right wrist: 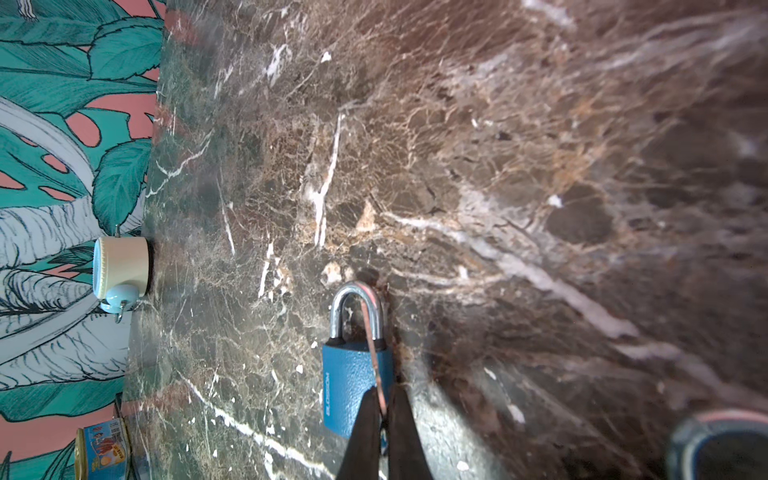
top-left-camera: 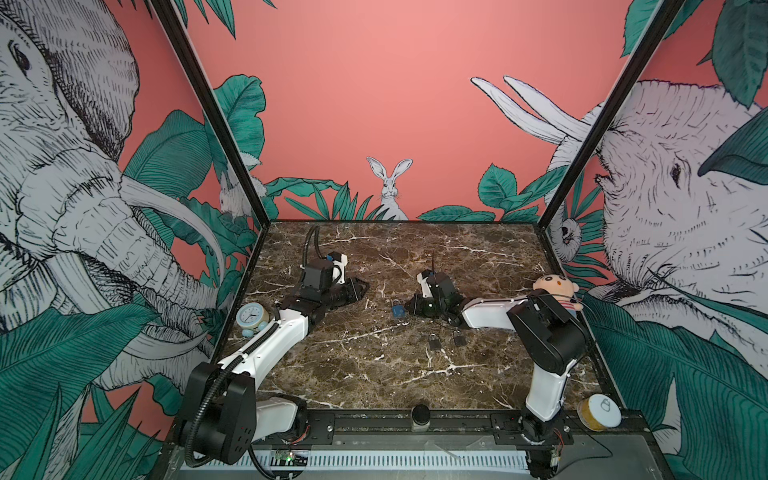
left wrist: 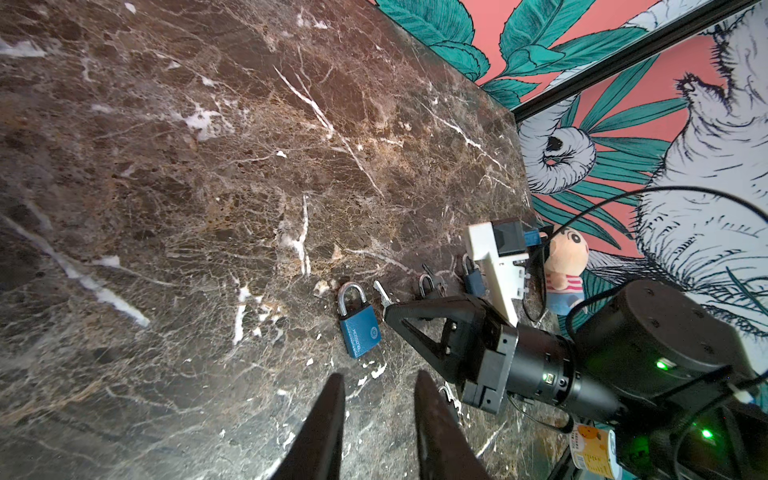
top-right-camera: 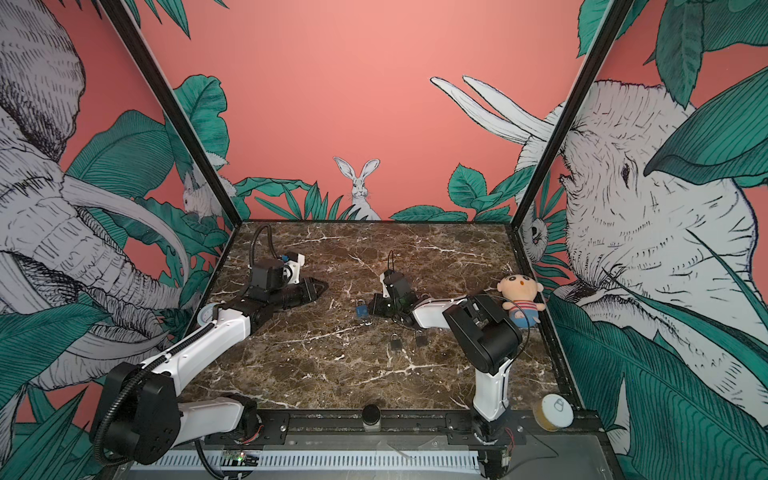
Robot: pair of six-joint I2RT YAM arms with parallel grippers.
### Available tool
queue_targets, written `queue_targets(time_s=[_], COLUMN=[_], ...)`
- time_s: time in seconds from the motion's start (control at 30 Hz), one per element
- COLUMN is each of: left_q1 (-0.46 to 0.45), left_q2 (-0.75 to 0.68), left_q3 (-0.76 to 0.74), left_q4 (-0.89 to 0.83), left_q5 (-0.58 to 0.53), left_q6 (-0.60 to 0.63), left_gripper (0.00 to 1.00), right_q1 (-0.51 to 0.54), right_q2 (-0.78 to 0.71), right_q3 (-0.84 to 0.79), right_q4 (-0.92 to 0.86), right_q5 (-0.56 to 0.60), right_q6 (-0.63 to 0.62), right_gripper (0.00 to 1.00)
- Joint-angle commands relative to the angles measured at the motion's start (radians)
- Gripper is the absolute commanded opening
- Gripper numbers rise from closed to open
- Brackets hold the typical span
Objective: Lock with the key
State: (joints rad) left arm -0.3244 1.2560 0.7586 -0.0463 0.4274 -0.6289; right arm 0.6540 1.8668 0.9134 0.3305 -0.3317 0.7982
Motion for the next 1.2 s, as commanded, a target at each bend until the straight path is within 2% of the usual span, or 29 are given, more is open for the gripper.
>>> queue_targets(time_s=[0.0,0.4,0.73,0.9,1.07,1.17], left_q1=[0.005,0.005,0.005,0.005,0.005,0.007], left_q2=[-0.003,0.007,-0.044,-0.1,-0.164,-0.196], left_q3=[-0.001,0.004,0.022,0.045,0.055,0.054], left_q4=[0.014,0.023,-0.026,-0.105,-0.172,-0.172], left_q5=[0.002,0.01,-0.057,-0.16,-0.337,-0.432], left_q6=[-0.009,-0.018,0.022,0.097,0.188,0.227], left_gripper=[0.32,0.32,0.32,0.32,0.35,0.4], right_q1=[0.006,0.005,0.006,0.004,-0.031,-0.062], right_q2=[0.014,0.001,-0.149,-0.274,-0.456,-0.572], right_q3=[-0.005,-0.008,-0.002,0.001,0.015,0.008], right_q4=[0.033,0.017,-0.146,-0.252,-0.382,-0.44], right_q5=[0.009,0.014,0.083,0.126,0.192,0.284], right_q6=[0.003,-0.006,-0.113,-0.201,-0.303,-0.38], right_gripper=[0.07,0.15,0.17,0.17,0.19,0.3])
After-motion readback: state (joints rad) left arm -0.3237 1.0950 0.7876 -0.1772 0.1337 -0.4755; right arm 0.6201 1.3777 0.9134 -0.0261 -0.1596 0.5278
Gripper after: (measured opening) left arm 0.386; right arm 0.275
